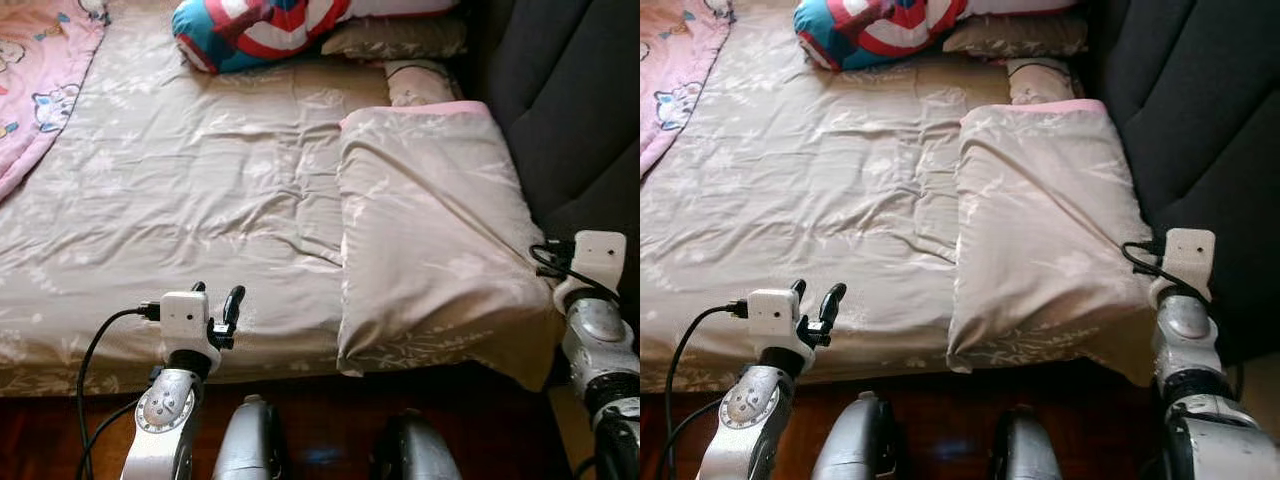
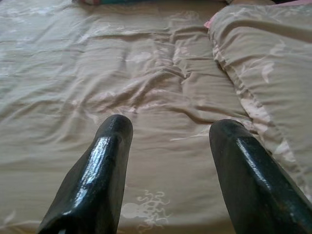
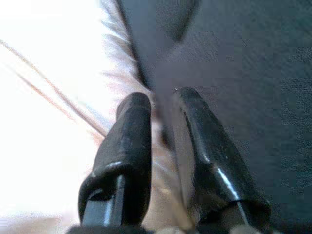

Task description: Clean up the room

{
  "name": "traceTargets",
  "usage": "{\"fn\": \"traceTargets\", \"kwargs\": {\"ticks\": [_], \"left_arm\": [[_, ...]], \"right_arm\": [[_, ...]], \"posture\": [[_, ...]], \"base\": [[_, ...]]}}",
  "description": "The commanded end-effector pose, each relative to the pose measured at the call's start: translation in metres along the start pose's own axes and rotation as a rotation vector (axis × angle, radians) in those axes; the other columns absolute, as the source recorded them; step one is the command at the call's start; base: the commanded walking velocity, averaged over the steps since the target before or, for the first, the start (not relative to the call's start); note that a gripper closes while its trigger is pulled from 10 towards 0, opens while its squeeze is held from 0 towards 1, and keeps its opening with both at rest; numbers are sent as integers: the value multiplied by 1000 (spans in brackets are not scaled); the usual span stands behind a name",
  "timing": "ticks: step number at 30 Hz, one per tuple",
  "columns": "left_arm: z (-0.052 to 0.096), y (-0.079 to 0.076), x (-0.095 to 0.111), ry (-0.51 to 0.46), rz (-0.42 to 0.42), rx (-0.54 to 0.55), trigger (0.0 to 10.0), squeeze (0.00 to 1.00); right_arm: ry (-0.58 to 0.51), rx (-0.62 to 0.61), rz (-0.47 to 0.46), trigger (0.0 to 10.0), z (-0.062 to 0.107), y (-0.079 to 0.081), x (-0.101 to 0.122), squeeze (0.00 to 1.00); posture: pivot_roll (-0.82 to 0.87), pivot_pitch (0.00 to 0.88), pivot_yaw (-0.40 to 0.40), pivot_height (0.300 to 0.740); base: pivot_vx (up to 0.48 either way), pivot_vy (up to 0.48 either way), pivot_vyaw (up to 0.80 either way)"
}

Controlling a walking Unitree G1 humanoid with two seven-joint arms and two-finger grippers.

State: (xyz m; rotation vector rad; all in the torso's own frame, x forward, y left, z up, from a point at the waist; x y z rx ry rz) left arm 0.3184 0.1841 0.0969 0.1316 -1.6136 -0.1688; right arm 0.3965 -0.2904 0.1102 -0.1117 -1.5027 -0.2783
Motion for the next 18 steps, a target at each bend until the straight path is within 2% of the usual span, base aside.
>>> {"fn": "traceTargets", "kwargs": {"ticks": [1, 5, 7, 10, 11, 15, 16, 18], "left_arm": [[6, 4, -21, 68, 30, 21, 10000, 0], [8, 5, -36, 115, 30, 21, 10000, 0], [10, 6, -48, 151, 30, 25, 10000, 0], [13, 7, -56, 178, 28, 25, 10000, 0], [16, 7, -65, 206, 30, 19, 10000, 0], [20, 5, -82, 257, 28, 5, 10000, 0], [20, 5, -82, 257, 28, 5, 10000, 0], [23, 3, -97, 309, 27, -6, 10000, 0]], "right_arm": [[25, 91, -26, 10000, 8, 18, -18, 0], [135, 87, -32, 10000, 25, 26, -61, 0], [217, 62, -81, 10000, 44, 25, -94, 0], [269, 27, -129, 10000, 57, 22, -115, 0], [316, 4, -188, 10000, 71, 21, -133, 0], [397, 21, -181, 10000, 91, 24, -158, 0], [397, 21, -181, 10000, 91, 24, -158, 0], [467, -10, -173, 10000, 104, 18, -174, 0]], "posture": [[34, 177, -32, 659], [34, 182, -35, 664], [45, 181, -28, 679], [39, 178, -22, 694], [35, 173, -17, 704], [28, 165, -14, 729], [28, 165, -14, 729], [26, 154, -11, 740]], "base": [[0, 0, 0], [0, 0, 0], [0, 0, 0], [0, 0, 0], [0, 0, 0], [0, 0, 0], [0, 0, 0], [0, 0, 0]]}}
Point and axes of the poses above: a point about 5 cm out from each wrist's last joint towards the gripper, its own z axis pointing back from the gripper into the wrist, its own x axis along the axis of the wrist's last joint, y = z × x, the point moved 5 cm from there along -z, pointing out of the wrist towards the gripper, and after that the axes turned 11 degrees about -z, right-handed, at the moved point
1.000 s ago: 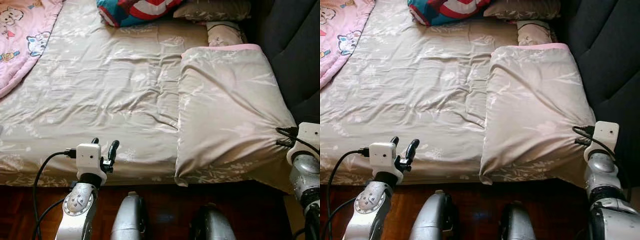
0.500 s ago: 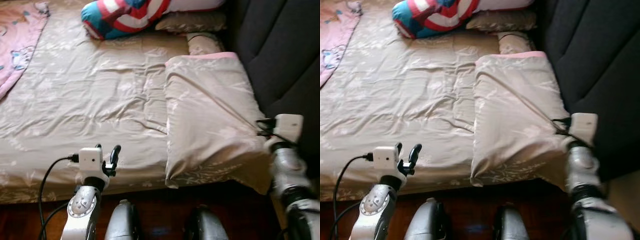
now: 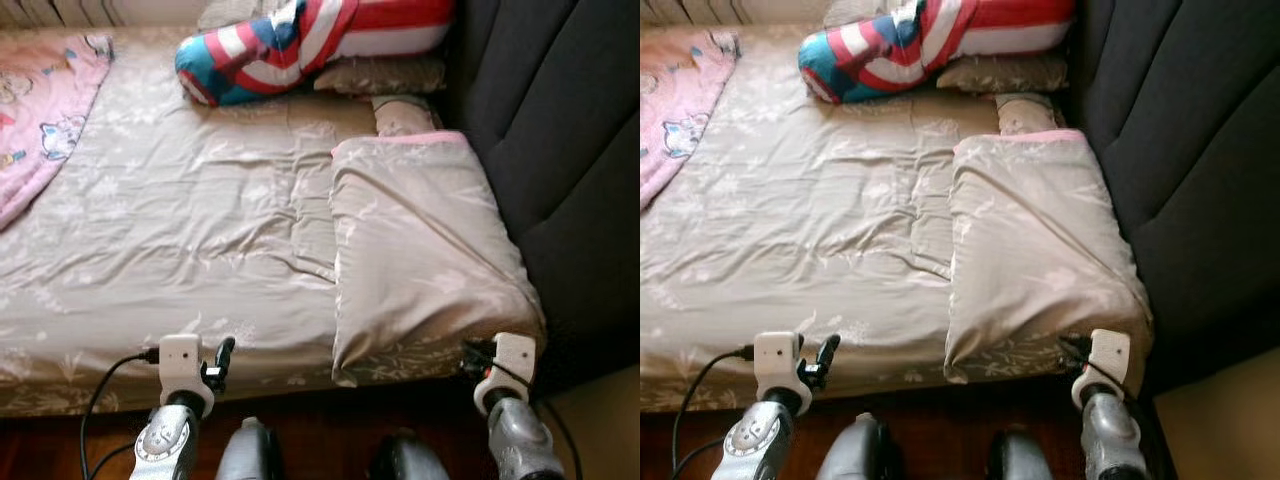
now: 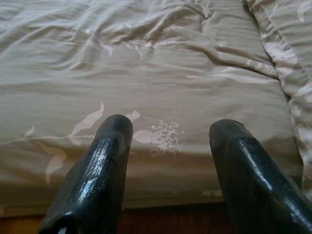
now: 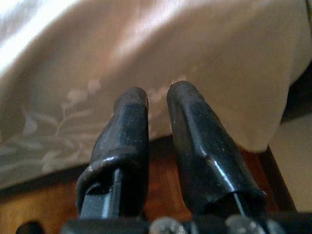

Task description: Clean up the room

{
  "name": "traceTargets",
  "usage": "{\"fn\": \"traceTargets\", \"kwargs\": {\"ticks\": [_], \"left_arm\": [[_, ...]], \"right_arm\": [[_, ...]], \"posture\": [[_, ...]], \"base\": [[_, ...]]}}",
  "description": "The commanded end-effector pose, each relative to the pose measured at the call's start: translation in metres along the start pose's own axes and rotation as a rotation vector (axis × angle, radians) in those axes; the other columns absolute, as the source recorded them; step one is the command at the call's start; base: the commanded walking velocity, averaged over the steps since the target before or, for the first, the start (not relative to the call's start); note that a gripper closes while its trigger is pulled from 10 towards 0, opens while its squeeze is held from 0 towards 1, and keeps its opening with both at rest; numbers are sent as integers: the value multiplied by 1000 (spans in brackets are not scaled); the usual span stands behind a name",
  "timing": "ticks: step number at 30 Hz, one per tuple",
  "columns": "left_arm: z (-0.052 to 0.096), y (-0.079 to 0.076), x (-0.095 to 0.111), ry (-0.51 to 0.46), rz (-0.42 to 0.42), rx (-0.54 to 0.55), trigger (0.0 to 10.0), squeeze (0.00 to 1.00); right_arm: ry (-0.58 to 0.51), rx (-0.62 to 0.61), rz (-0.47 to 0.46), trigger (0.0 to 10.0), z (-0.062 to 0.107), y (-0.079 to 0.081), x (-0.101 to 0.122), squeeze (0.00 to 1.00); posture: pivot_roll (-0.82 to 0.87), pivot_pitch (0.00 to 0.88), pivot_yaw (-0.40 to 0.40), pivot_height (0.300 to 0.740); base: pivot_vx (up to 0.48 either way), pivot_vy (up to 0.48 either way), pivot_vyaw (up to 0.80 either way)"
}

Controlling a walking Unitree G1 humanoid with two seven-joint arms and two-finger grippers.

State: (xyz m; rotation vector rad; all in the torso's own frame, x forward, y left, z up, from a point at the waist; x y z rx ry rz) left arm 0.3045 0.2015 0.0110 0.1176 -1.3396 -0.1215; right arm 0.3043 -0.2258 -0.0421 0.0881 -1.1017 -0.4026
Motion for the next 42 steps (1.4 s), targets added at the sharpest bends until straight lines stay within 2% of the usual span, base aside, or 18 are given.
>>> {"fn": "traceTargets", "kwargs": {"ticks": [1, 5, 6, 7, 11, 18, 26, 32, 37, 42], "left_arm": [[2, 2, -13, 41, -9, -1, 10000, 0], [4, 2, -44, 163, -15, -17, 10000, 0], [4, 2, -44, 163, -15, -17, 10000, 0], [6, 1, -54, 204, -19, -23, 10000, 0], [18, 2, -86, 346, -23, -21, 10000, 0], [40, 4, -122, 519, -19, 2, 10000, 0], [46, -2, -128, 539, -25, -10, 10000, 0], [53, -2, -137, 586, -36, -9, 10000, 0], [57, -1, -141, 602, -34, -7, 10000, 0], [60, -1, -144, 619, -33, -6, 10000, 0]], "right_arm": [[58, -37, -5, 10000, 5, -10, -16, 0], [148, -85, -41, 10000, 15, -21, -41, 0], [148, -85, -41, 10000, 15, -21, -41, 0], [174, -90, -51, 10000, 17, -21, -47, 0], [256, -118, -62, 10000, 27, -25, -71, 0], [349, -155, -87, 10000, 43, -30, -100, 0], [378, -155, -73, 10000, 47, -28, -108, 0], [388, -123, -13, 10000, 47, -24, -110, 0], [401, -126, -17, 10000, 49, -24, -113, 0], [414, -134, -35, 10000, 51, -24, -116, 0]], "posture": [[26, 154, -11, 740], [22, 126, -5, 740], [22, 126, -5, 740], [19, 120, -3, 740], [12, 102, -2, 740], [24, 80, -5, 740], [10, 98, -1, 740], [8, 120, -3, 740], [10, 142, -3, 740], [9, 160, -5, 740]], "base": [[0, 0, 0], [0, 0, 0], [0, 0, 0], [0, 0, 0], [0, 0, 0], [0, 0, 0], [0, 0, 0], [0, 0, 433], [0, 0, 800], [0, 0, 173]]}}
Point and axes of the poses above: a point about 5 cm out from each wrist's last joint towards the gripper, its own z axis pointing back from the gripper into the wrist, its own x axis along the axis of the wrist's last joint, y = z × x, the point moved 5 cm from there along -z, pointing out of the wrist towards the gripper, and after that the axes turned 11 degrees about -z, right-handed, at the moved point
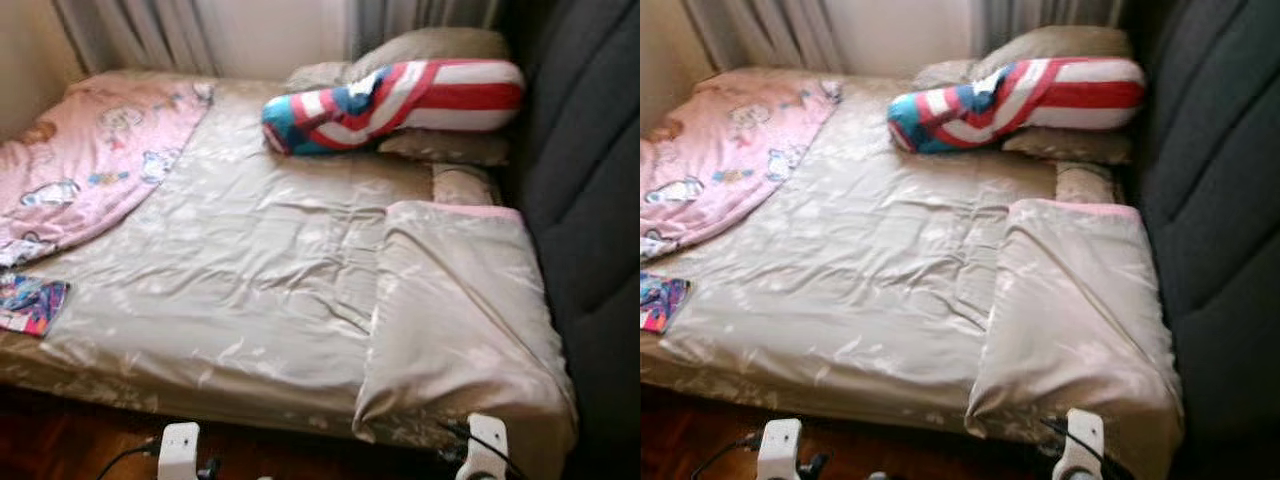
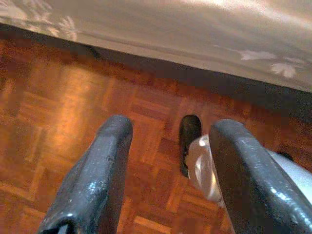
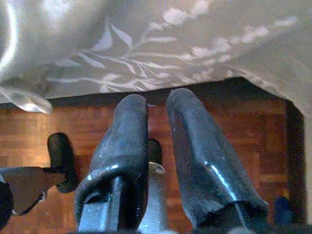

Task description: Clean up the room

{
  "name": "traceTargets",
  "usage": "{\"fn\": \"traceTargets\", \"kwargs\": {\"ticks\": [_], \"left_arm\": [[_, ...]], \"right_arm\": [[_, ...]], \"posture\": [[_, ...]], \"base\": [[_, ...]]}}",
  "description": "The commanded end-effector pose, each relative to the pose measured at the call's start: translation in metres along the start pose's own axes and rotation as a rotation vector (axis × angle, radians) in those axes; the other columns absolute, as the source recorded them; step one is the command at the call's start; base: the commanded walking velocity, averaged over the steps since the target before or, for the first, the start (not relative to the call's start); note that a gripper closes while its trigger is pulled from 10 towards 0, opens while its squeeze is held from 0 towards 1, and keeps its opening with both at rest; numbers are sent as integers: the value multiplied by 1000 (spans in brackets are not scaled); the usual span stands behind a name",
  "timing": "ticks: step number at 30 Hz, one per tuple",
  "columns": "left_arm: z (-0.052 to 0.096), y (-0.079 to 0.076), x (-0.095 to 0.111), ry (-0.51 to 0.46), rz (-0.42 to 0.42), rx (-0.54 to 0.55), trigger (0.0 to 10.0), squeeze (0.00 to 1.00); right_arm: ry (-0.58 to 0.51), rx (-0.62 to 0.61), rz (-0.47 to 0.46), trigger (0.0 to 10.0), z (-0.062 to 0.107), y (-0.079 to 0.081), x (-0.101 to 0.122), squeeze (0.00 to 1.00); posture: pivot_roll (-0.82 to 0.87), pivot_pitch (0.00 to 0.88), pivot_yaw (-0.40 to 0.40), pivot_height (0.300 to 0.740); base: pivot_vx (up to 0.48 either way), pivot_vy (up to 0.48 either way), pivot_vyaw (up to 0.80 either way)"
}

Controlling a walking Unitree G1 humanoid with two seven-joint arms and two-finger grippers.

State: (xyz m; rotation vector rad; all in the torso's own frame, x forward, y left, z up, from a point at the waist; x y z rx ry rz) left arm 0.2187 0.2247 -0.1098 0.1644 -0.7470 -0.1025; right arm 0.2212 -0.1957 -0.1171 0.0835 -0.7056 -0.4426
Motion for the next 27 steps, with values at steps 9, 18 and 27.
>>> {"fn": "traceTargets", "kwargs": {"ticks": [9, 18, 27], "left_arm": [[2, -3, -13, 52, 0, -8, 10000, 0], [3, 4, -18, 80, 10, 9, 10000, 0], [4, 3, -23, 93, 12, 8, 10000, 0]], "right_arm": [[35, -29, -19, 10000, 3, -11, -11, 1000], [40, -34, -8, 10000, 3, -12, -12, 1000], [53, -14, 35, 10000, 4, -10, -16, 0]], "posture": [[6, 188, -2, 740], [8, 196, -3, 740], [18, 163, -4, 740]], "base": [[0, 0, 0], [0, 0, 0], [0, 0, 51]]}}
Point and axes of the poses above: a point about 5 cm out from each wrist's last joint towards the gripper, its own z axis pointing back from the gripper into the wrist, its own x axis along the axis of the wrist's last joint, y = z × x, the point moved 5 cm from there along -z, pointing out of the wrist towards the gripper, and after that the axes turned 11 degrees about -z, right-handed, at the moved point
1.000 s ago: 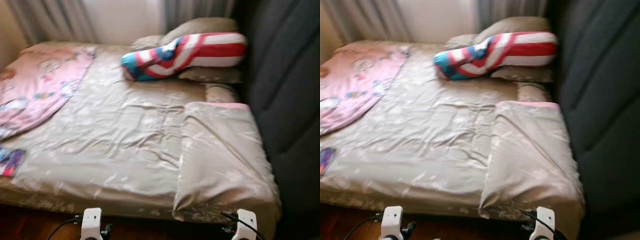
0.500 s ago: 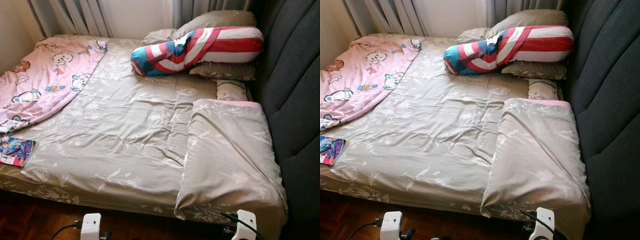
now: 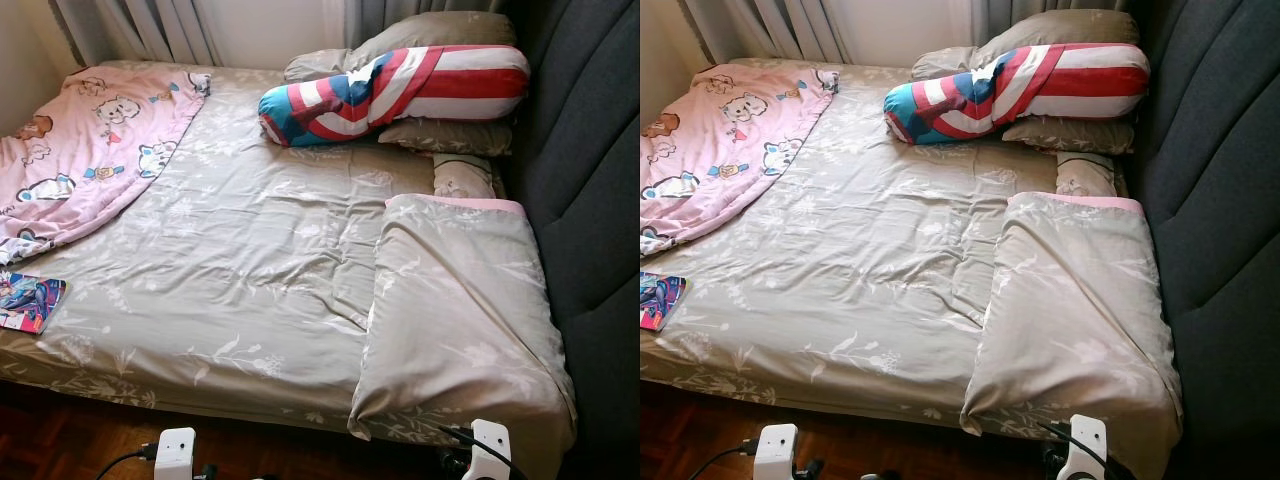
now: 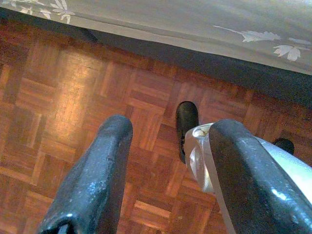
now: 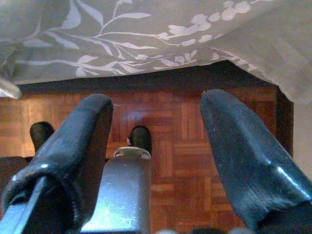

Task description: Clean up the room

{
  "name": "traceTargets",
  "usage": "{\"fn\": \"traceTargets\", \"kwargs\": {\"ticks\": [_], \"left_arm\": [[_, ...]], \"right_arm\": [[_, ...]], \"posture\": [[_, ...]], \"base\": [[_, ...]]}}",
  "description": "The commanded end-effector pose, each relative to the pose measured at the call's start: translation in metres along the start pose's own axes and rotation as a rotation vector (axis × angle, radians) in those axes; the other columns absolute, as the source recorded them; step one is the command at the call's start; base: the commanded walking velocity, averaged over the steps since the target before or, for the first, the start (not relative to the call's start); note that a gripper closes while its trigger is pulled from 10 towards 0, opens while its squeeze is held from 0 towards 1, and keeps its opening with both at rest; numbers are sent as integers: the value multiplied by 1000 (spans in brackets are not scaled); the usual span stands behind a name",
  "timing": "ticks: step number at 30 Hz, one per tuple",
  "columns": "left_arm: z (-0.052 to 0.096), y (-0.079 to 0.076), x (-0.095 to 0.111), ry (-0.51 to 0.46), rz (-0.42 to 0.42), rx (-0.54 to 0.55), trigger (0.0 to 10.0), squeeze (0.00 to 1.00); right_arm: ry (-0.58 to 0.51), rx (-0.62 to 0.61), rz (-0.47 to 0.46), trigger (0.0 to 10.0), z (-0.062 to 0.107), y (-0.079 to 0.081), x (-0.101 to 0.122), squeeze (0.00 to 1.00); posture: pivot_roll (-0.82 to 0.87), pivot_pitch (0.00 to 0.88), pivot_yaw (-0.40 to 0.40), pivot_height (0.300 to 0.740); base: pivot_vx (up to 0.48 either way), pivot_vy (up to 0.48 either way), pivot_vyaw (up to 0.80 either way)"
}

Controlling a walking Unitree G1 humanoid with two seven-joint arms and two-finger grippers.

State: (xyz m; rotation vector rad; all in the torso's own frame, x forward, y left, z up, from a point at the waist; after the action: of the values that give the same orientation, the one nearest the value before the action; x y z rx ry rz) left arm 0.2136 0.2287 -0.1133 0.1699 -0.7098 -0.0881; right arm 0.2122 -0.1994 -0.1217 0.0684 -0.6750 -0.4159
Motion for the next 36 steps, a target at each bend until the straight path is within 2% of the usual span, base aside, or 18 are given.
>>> {"fn": "traceTargets", "kwargs": {"ticks": [1, 4, 6, 7, 11, 23, 36], "left_arm": [[3, 1, -16, 54, 3, 1, 10000, 0], [4, 1, -17, 56, -1, 0, 10000, 0], [4, 2, -17, 55, -4, 0, 10000, 0], [4, 2, -16, 54, -5, 0, 10000, 0], [3, 3, -15, 51, -11, -2, 10000, 0], [5, 10, -19, 55, -18, 0, 10000, 0], [4, 7, -15, 45, -22, -4, 10000, 0]], "right_arm": [[24, -2, 6, 10000, 2, -3, -9, 0], [27, -2, 13, 10000, 2, -2, -10, 0], [28, -13, -55, 10000, 2, -3, -12, 0], [26, -15, -56, 10000, 2, -2, -11, 0], [29, -8, -24, 10000, 2, -1, -11, 0], [39, -6, -32, 10000, 2, 1, -13, 0], [37, 0, -37, 10000, 1, 4, -14, 0]], "posture": [[18, 163, -4, 740], [20, 147, 1, 740], [20, 144, 2, 740], [21, 142, 4, 740], [22, 134, 7, 740], [26, 117, 14, 740], [27, 125, 18, 740]], "base": [[0, 0, 456], [0, 290, 800], [0, 349, 0], [0, 480, 0], [0, 480, 0], [0, 480, 0], [0, 480, 0]]}}
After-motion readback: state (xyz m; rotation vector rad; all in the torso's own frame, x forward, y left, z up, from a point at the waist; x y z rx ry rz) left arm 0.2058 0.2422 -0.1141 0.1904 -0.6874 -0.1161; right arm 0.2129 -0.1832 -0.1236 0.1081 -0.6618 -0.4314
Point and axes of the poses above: a point about 5 cm out from each wrist's last joint towards the gripper, its own z axis pointing back from the gripper into the wrist, its own x axis along the axis of the wrist's last joint, y = z × x, the point moved 5 cm from there along -z, pointing out of the wrist towards the gripper, and after that the axes turned 11 degrees about -z, right-handed, at the moved point
